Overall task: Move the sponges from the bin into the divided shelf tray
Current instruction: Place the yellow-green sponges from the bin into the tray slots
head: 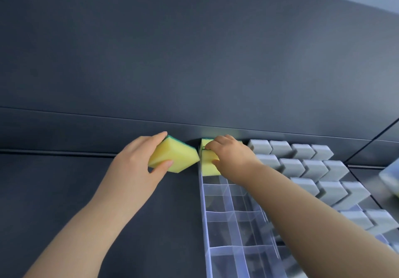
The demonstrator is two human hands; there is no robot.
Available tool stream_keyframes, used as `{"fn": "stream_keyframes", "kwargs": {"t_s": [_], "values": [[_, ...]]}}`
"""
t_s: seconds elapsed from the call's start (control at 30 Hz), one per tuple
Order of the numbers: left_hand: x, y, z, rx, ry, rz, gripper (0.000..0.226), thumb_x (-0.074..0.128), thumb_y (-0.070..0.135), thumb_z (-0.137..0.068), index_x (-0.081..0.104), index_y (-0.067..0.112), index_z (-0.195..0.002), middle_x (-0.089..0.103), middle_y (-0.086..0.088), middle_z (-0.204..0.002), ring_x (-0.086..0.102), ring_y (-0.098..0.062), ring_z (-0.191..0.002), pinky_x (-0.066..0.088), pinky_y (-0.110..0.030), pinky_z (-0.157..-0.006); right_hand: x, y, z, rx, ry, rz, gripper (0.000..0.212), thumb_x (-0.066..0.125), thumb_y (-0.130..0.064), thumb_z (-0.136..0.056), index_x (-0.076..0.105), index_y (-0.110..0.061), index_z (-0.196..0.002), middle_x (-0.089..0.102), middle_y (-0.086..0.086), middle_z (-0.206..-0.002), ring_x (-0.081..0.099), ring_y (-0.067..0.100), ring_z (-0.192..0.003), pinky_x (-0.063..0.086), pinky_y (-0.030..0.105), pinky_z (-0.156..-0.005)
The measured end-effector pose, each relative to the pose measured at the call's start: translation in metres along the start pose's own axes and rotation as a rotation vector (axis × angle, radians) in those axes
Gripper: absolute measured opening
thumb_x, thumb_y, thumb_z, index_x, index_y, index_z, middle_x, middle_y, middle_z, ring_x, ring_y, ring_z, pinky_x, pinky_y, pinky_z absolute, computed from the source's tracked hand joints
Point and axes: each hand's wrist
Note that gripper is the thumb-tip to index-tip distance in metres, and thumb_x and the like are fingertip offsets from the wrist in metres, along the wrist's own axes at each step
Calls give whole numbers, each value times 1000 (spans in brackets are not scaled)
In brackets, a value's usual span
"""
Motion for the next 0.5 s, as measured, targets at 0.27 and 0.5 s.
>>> {"fn": "stream_keyframes", "kwargs": {"t_s": [0.27,0.5], "values": [[1,2,6,15,-9,2,54,77,18,-74,58,16,-125,59,7,-106,47,-6,-93,38,-25,-76,16,4,2,-151,8,229,41,74,-8,-65,55,-12,-101,58,4,-97,54,25,-89,42,30,-66],[8,6,7,23,-31,1,53,76,18,-75,59,17,-125,60,8,-107,46,-5,-93,37,-24,-76,18,4,7,-94,-67,178,30,55,-16,-90,43,-9,-117,45,9,-118,43,27,-107,37,34,-69]]}}
Point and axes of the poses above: each hand's wrist, its own z-axis away from the middle knuckle, its own x-axis out of the palm, y = z × x
